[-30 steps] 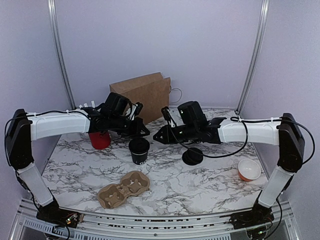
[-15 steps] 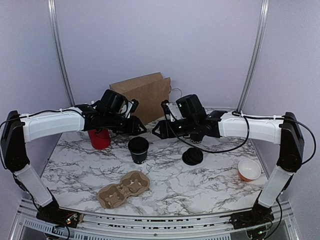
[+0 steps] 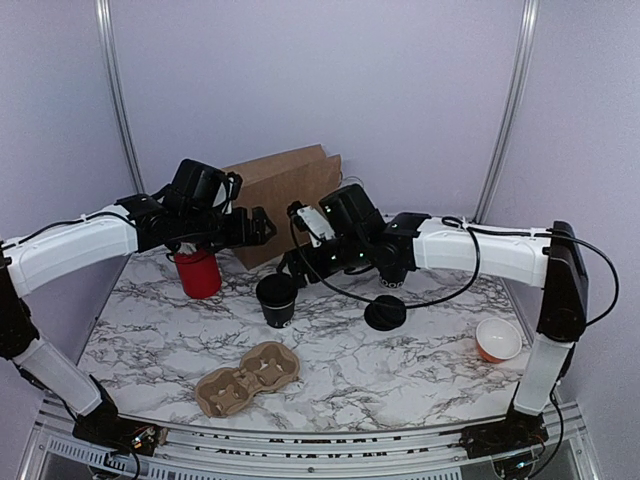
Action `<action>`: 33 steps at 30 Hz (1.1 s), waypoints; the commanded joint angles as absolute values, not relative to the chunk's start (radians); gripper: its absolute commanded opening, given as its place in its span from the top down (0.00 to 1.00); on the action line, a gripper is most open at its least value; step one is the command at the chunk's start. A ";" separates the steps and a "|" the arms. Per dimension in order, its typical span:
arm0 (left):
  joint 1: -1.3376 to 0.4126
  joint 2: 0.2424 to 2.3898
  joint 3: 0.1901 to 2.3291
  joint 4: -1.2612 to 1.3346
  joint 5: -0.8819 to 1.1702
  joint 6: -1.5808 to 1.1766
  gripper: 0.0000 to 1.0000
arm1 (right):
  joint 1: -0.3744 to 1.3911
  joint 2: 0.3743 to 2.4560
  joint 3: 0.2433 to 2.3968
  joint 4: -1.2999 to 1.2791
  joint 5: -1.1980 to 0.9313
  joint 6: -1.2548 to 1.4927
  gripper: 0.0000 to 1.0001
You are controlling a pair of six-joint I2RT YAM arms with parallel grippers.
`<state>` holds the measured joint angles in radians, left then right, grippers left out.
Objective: Pack the takeout coffee
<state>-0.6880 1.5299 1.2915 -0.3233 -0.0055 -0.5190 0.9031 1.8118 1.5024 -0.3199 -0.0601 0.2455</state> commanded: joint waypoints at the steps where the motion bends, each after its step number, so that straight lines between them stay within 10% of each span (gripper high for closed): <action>1: -0.649 1.462 1.333 -0.348 -0.103 -0.518 0.01 | 0.960 1.872 1.580 -0.391 -0.011 0.195 0.14; 33: -0.556 1.368 1.338 -0.353 -0.058 -0.464 0.01 | 1.029 2.157 1.930 -0.578 0.172 0.236 0.20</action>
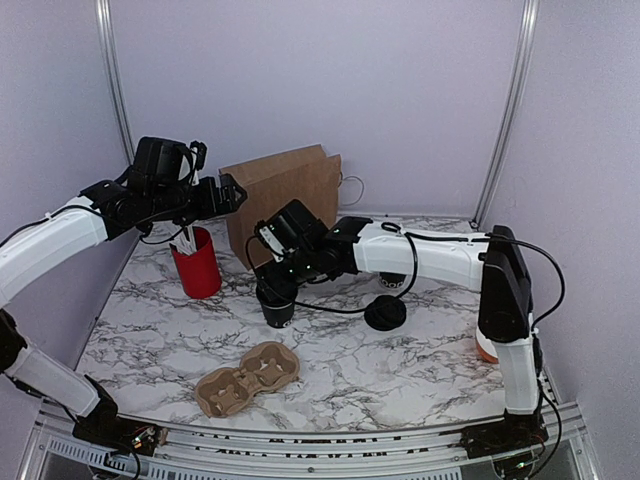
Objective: Pack the takeout coffee
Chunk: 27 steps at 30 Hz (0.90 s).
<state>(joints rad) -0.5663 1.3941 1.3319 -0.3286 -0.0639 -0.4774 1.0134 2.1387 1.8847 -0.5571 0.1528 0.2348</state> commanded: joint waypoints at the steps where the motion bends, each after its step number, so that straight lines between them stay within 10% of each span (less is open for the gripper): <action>1: -0.556 1.367 1.339 -0.353 -0.056 -0.464 0.01 | 1.029 2.159 1.930 -0.577 0.171 0.236 0.20; 27: -0.552 1.364 1.328 -0.359 -0.039 -0.475 0.01 | 1.060 2.200 1.952 -0.632 0.248 0.250 0.23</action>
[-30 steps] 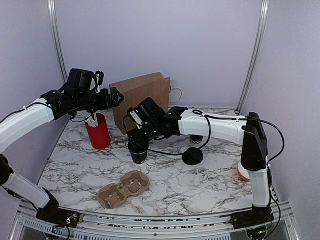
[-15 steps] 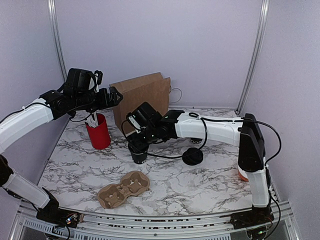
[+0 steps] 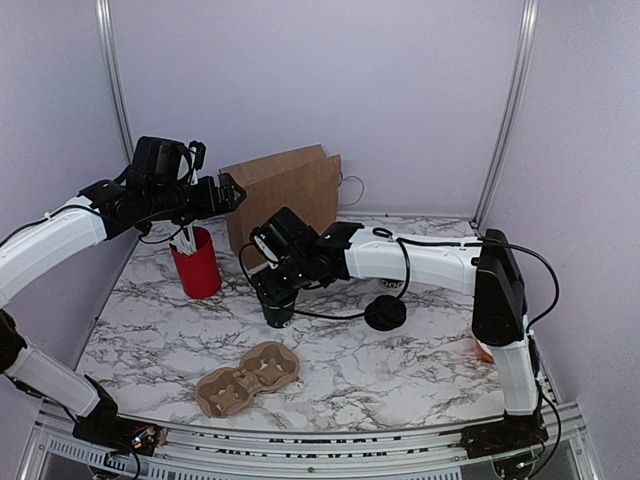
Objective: Pack the takeout coffee
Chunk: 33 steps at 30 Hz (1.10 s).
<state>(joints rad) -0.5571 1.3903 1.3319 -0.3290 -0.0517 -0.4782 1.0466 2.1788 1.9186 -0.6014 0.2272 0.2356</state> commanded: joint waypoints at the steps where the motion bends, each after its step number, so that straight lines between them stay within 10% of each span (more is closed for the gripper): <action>1: -0.552 1.364 1.327 -0.359 -0.037 -0.477 0.01 | 1.060 2.200 1.952 -0.632 0.248 0.252 0.22; 33: -0.551 1.355 1.313 -0.357 -0.028 -0.486 0.01 | 1.060 2.173 1.930 -0.629 0.228 0.293 0.32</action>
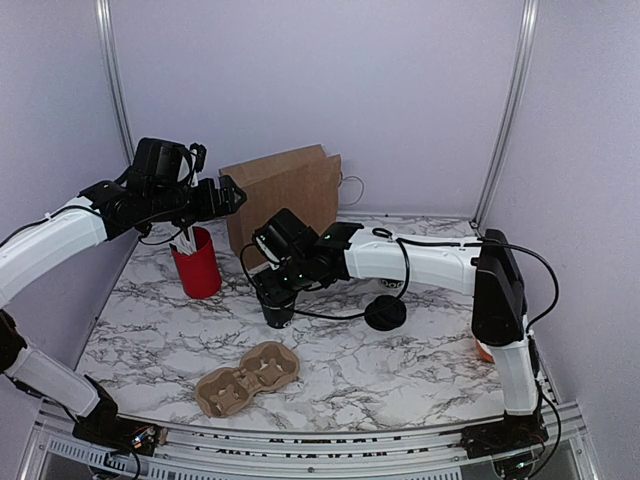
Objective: Pack the takeout coffee
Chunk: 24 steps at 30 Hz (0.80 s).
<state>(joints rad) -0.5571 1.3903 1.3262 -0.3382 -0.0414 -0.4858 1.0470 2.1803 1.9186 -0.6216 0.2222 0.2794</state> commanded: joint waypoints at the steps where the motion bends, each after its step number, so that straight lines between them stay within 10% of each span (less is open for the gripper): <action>1: -0.551 1.353 1.313 -0.359 -0.029 -0.486 0.01 | 1.060 2.167 1.928 -0.630 0.235 0.292 0.33; 24: -0.551 1.403 1.349 -0.356 -0.012 -0.488 0.01 | 1.021 1.890 1.622 -0.637 0.312 0.351 0.35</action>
